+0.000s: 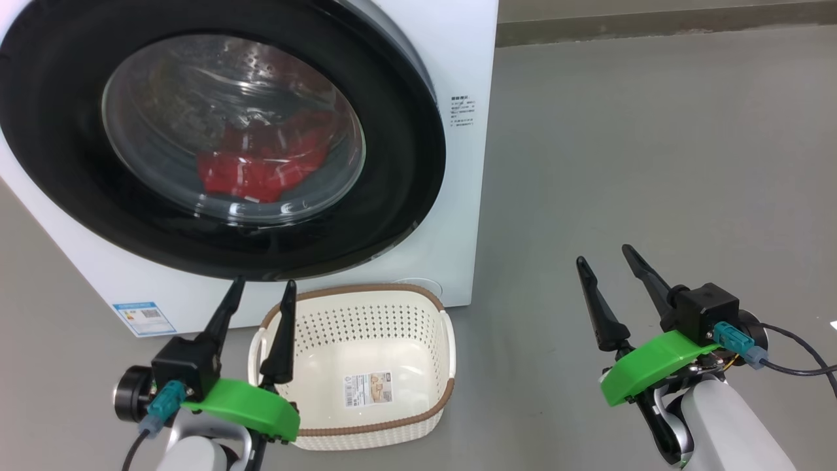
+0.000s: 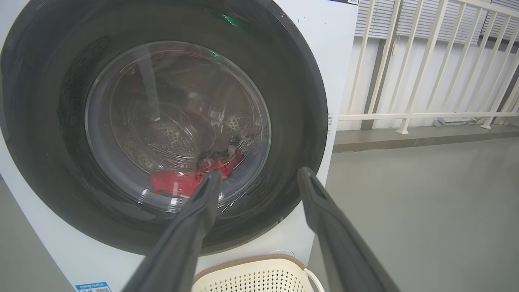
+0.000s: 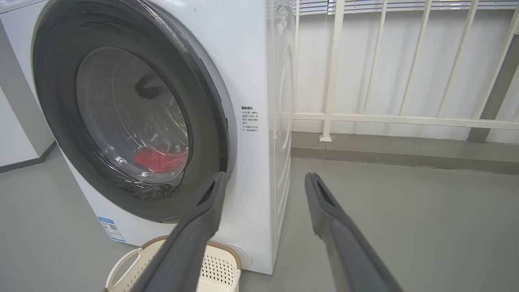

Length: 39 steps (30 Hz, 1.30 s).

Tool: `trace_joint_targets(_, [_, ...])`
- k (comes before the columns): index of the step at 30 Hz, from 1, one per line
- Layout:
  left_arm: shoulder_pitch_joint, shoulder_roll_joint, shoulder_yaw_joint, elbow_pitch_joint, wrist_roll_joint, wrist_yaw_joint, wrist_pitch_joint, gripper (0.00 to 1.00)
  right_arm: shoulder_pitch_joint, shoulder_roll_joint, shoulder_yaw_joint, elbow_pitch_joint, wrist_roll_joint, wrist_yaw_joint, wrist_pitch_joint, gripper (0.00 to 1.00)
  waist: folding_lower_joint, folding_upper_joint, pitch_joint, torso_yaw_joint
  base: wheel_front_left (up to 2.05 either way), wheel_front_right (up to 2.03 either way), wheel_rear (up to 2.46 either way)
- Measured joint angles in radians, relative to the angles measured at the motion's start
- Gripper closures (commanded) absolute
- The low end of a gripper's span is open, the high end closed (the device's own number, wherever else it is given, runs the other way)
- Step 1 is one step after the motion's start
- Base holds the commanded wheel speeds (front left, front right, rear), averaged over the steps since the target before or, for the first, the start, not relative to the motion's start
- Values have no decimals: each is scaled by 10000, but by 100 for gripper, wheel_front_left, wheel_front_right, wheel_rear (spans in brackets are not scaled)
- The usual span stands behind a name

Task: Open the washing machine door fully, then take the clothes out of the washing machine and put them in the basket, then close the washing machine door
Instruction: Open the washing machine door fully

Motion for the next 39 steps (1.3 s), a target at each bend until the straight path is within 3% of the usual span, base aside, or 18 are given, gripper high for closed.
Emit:
trace_joint_targets(9, [-7, 0, -69, 6, -6, 4, 0, 0, 0, -4, 33, -4, 2, 0, 0, 0, -1, 0, 33, 66, 0, 0, 0])
trace_joint_targets(10, [-7, -2, -71, -4, -31, 36, 0, 0, 0, -6, 59, -4, 23, 0, 2, 41, 0, 0, 41, 82, 0, 0, 0])
trace_joint_targets(11, [-7, -2, -71, -17, -31, 75, 0, 0, 0, -10, 77, -4, 36, 0, 0, 57, 0, 0, 51, 101, 0, 0, 0])
trace_joint_targets(12, [-7, 0, -69, -44, -38, 79, 0, 0, 0, -17, 94, -4, 65, 2, 0, 67, 0, 0, 65, 120, 0, 0, 0])
trace_joint_targets(14, [-7, -2, -81, -125, -182, 81, 0, 0, 0, -46, 128, -4, 290, 0, 2, 100, 0, 0, 100, 168, 0, 0, 0])
trace_joint_targets(23, [-13, 0, -397, -861, -349, 150, 0, 0, -425, -69, 107, -451, 3189, 0, -13, 100, 0, 0, 625, 457, 0, 0, 0])
trace_joint_targets(28, [-159, 2, -571, -1383, -424, 255, 0, 0, -848, -416, 151, -755, 5055, 0, 40, 100, 0, 0, 1055, 653, 0, 0, 0])
trace_joint_targets(39, [-380, 0, -826, -2658, -456, 608, -2, 0, -2430, -1156, -48, -1312, 8995, 0, 1471, 100, 0, 0, 2211, 1026, 0, 0, 0])
